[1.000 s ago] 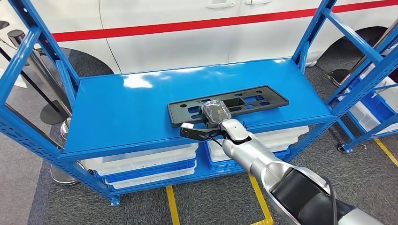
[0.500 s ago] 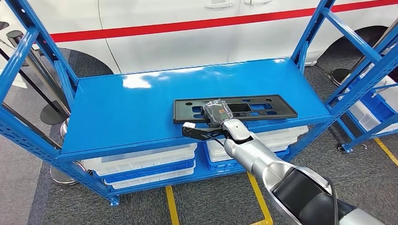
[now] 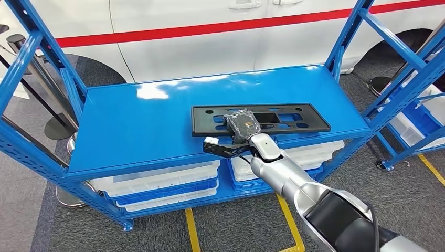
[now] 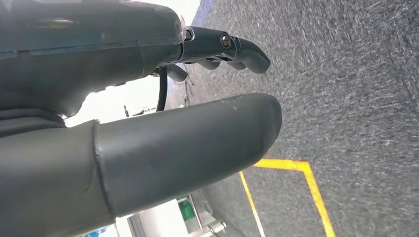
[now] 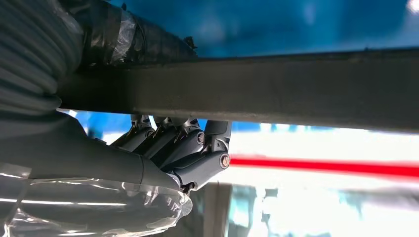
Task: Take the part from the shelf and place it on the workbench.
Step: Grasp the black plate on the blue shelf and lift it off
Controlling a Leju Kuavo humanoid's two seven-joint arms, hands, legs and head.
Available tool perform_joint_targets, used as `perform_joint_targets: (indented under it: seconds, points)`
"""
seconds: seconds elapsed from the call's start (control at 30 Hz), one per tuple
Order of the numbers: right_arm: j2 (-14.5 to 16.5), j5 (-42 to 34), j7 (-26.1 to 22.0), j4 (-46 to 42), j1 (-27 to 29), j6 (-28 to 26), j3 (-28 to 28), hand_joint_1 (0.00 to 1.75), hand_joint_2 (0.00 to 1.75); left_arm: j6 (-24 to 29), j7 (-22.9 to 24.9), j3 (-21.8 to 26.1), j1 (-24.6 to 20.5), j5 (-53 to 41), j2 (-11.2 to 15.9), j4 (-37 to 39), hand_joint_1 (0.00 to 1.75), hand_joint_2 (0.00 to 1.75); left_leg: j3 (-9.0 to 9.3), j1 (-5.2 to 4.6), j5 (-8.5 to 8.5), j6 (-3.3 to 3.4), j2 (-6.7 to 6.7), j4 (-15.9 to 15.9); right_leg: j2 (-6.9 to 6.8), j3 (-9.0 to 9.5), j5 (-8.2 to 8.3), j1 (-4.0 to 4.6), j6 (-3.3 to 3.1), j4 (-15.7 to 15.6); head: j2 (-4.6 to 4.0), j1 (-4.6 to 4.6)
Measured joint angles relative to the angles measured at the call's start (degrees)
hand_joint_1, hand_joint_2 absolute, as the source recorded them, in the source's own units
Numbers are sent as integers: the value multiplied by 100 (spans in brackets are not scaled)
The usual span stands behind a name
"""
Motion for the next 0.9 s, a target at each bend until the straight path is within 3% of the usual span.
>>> perform_joint_targets:
  seconds: [0.1, 0.4, 0.47, 0.53, 0.6, 0.67, 0.7, 0.73, 0.77, 0.8, 0.9]
  points:
    - [-77, 461, 17, -494, 88, -368, 4, 175, 175, -63, 11, 36, 0, -96, -2, -23, 0, 0, -1, 0, 0, 0, 1, 0, 1, -4, 0, 1, 0, 0, 0, 0]
    - [-314, 1034, 214, -2117, 435, -790, 7, 175, 175, 6, 187, 206, -9, -272, -9, -23, 0, 0, -7, 1, -1, 0, 3, 0, 3, -10, -1, 0, 0, 1, 0, 0]
    - [-356, 1092, 197, -2415, 505, -837, 7, 175, 175, 25, 186, 237, -17, -296, -2, -23, 0, 0, -8, -25, 1, 45, 2, 13, -3, 5, 28, -24, 46, -45, 0, -1]
    - [-414, 1160, 182, -2715, 579, -873, 7, 175, 175, 49, 186, 268, -21, -327, 6, -23, 0, 0, 25, -37, 69, 131, 12, -74, -3, 30, 42, -37, 106, -96, 0, 0]
    - [-499, 1231, 182, -2979, 631, -843, 7, 175, 175, 62, 185, 281, -26, -369, 9, -23, 0, 0, 69, -15, 164, 202, 35, -221, 5, -79, -193, -18, 81, 170, 0, 3]
    - [-572, 1306, 185, -3167, 697, -803, 7, 175, 175, 71, 184, 288, -39, -403, 10, -23, 0, 0, 62, -14, 197, 234, 49, -260, 12, -381, -617, 2, 37, 884, 0, 4]
    - [-598, 1325, 187, -3224, 744, -791, 8, 175, 175, 73, 184, 293, -46, -413, 10, -23, 0, 0, 44, -21, 198, 235, 47, -247, 15, -534, -759, 11, 33, 1249, 0, 4]
    - [-622, 1337, 188, -3270, 790, -782, 8, 175, 175, 74, 184, 298, -49, -417, 10, -23, 0, 0, 22, -25, 198, 234, 43, -225, 15, -622, -799, 13, 35, 1473, 0, 4]
    - [-644, 1339, 188, -3305, 827, -776, 9, 175, 175, 77, 184, 302, -51, -419, 10, -23, 0, 0, -3, -26, 197, 231, 37, -194, 13, -616, -727, 7, 37, 1489, 0, 4]
    - [-659, 1339, 189, -3340, 849, -773, 9, 175, 175, 79, 184, 305, -52, -421, 10, -23, 0, 0, -33, -24, 192, 221, 32, -152, 11, -501, -565, -3, 38, 1279, 0, 4]
    - [-691, 1337, 191, -3444, 861, -769, 9, 175, 175, 83, 182, 312, -62, -422, 11, -23, 0, 0, -138, -28, 169, 122, 21, -6, 21, -26, -171, 3, 0, 358, 0, 4]
